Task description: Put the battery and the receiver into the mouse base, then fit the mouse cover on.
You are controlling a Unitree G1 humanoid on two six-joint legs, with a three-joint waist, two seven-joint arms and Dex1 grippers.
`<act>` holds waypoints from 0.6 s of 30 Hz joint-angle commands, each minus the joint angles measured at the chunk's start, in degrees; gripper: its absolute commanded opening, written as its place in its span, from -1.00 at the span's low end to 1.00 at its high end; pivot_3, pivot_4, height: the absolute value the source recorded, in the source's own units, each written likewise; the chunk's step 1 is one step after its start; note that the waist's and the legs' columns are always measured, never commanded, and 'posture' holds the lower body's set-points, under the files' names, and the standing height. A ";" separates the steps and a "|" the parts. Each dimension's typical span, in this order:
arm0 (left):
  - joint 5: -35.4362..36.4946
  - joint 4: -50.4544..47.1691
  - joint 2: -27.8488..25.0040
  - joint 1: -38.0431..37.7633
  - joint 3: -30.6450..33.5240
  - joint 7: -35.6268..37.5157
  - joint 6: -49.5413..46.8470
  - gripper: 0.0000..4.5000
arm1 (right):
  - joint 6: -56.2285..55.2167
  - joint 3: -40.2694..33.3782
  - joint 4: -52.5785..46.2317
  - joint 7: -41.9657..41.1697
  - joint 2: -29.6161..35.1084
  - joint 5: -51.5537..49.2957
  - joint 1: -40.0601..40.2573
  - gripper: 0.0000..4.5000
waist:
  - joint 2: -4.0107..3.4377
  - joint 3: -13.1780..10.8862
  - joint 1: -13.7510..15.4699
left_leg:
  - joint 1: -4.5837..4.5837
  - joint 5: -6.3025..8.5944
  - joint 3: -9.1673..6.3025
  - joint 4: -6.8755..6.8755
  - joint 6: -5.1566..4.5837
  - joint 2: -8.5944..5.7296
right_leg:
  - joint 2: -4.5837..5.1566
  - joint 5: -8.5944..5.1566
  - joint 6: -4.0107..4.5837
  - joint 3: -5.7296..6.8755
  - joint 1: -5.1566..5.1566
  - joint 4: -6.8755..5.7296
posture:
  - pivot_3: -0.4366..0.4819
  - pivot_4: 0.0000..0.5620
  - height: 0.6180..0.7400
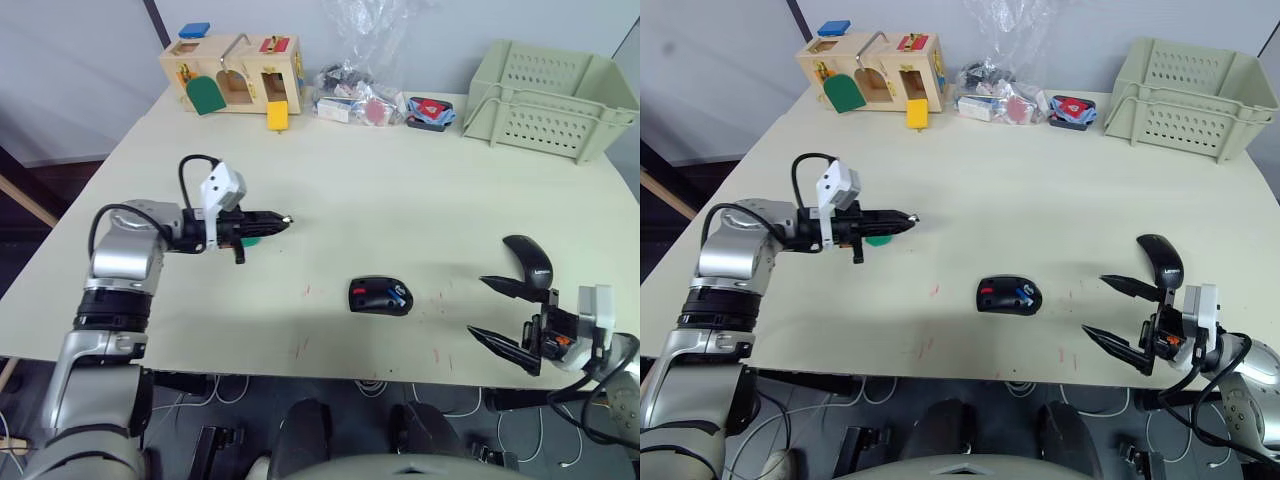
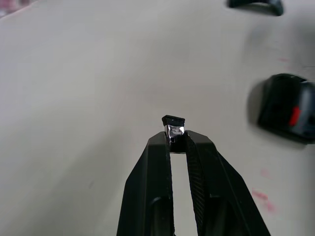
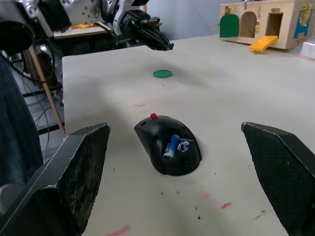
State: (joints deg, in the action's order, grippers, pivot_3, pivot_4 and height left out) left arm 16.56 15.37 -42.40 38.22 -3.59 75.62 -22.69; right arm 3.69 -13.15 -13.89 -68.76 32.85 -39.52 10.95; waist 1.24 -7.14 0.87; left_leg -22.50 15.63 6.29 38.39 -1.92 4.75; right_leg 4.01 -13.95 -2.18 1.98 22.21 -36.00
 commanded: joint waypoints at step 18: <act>3.35 -9.34 8.30 8.46 -9.31 7.51 -2.58 -0.96 | 37.07 5.36 -17.69 30.76 3.72 -10.62 -15.69 1.00 | 0.02 0.00 -0.05 | -0.15 0.00 -0.15 0.03 -0.01 -0.05 | -0.04 0.00 0.01 0.02 0.04 0.03 | -0.05 -0.47 1.00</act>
State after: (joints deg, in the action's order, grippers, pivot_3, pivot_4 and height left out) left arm 19.45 7.34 -34.12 45.13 -12.82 82.49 -25.77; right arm 38.03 -7.07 -29.69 -40.10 36.07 -47.29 -3.88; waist 1.26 -7.14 0.82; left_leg -22.67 15.62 6.13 38.43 -1.93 4.69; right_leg 3.96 -13.95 -2.17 2.01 22.25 -35.98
